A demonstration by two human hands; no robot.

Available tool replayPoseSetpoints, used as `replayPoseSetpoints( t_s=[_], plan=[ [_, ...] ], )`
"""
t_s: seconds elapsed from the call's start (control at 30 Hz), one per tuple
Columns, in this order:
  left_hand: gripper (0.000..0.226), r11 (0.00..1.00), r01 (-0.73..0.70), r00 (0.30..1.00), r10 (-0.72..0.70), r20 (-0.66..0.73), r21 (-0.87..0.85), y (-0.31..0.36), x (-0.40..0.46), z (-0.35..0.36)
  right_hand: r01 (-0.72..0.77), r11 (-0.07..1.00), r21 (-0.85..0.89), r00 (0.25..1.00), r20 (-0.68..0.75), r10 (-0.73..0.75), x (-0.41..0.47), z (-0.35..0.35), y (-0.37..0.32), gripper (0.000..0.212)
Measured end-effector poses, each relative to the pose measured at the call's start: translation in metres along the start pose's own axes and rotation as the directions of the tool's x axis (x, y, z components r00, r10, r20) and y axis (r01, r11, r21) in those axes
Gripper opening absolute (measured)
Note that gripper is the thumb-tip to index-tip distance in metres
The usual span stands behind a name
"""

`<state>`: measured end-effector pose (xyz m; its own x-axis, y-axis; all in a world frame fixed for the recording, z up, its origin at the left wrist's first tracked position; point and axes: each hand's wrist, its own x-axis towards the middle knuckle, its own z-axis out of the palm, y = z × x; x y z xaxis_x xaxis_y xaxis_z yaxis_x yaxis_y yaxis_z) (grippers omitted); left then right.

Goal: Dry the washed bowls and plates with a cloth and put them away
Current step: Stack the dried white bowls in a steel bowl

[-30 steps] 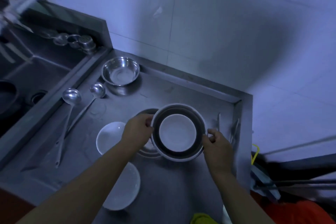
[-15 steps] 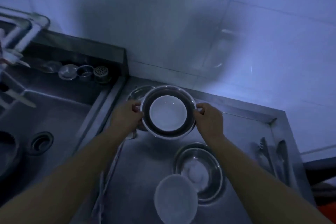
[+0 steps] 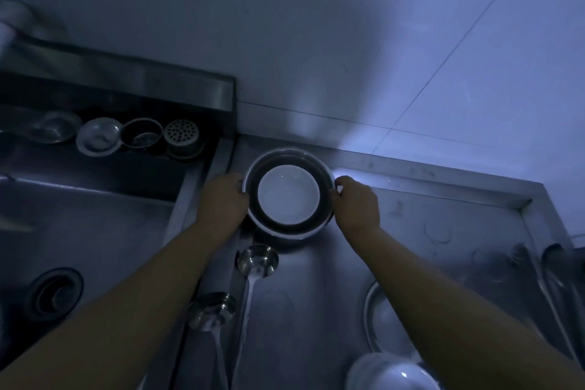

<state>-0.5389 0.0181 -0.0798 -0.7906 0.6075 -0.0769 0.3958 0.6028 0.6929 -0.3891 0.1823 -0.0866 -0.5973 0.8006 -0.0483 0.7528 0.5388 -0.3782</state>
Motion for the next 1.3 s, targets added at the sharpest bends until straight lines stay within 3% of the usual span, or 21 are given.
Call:
replayPoseSetpoints(
  t_s=[0.3, 0.57, 0.67, 0.8, 0.97, 1.1, 1.3],
  plan=[
    [0.020, 0.996, -0.030, 0.999, 0.028, 0.020, 0.080, -0.013, 0.012, 0.015, -0.026, 0.990, -0.139, 1.000, -0.014, 0.025, 0.007, 0.020, 0.001, 0.024],
    [0.005, 0.994, -0.011, 0.999, 0.007, 0.037, 0.112, -0.017, 0.012, 0.012, -0.117, 0.984, 0.135, 0.990, 0.090, 0.106, 0.005, 0.013, 0.006, 0.016],
    [0.018, 0.991, -0.010, 1.000, 0.006, 0.027, 0.131, -0.014, 0.004, 0.004, -0.175, 0.970, 0.172, 0.977, 0.152, 0.149, -0.006, -0.002, 0.015, 0.028],
    [0.026, 0.995, -0.083, 0.994, 0.079, 0.079, 0.054, 0.007, -0.040, -0.002, -0.210, 0.925, 0.318, 0.975, 0.142, 0.172, -0.040, -0.037, 0.031, 0.023],
    [0.026, 0.986, -0.168, 0.928, 0.154, 0.338, 0.012, 0.034, -0.131, 0.019, -0.169, 0.924, 0.344, 0.985, 0.076, 0.152, -0.114, -0.079, 0.067, 0.018],
    [0.030, 0.986, -0.168, 0.860, 0.151, 0.487, -0.008, 0.045, -0.194, 0.047, -0.236, 0.893, 0.384, 0.964, 0.212, 0.163, -0.177, -0.097, 0.099, 0.016],
    [0.048, 0.992, -0.101, 0.896, 0.126, 0.425, -0.081, 0.049, -0.283, 0.076, -0.078, 0.971, 0.224, 0.964, 0.267, 0.016, -0.244, -0.094, 0.137, 0.025]
  ],
)
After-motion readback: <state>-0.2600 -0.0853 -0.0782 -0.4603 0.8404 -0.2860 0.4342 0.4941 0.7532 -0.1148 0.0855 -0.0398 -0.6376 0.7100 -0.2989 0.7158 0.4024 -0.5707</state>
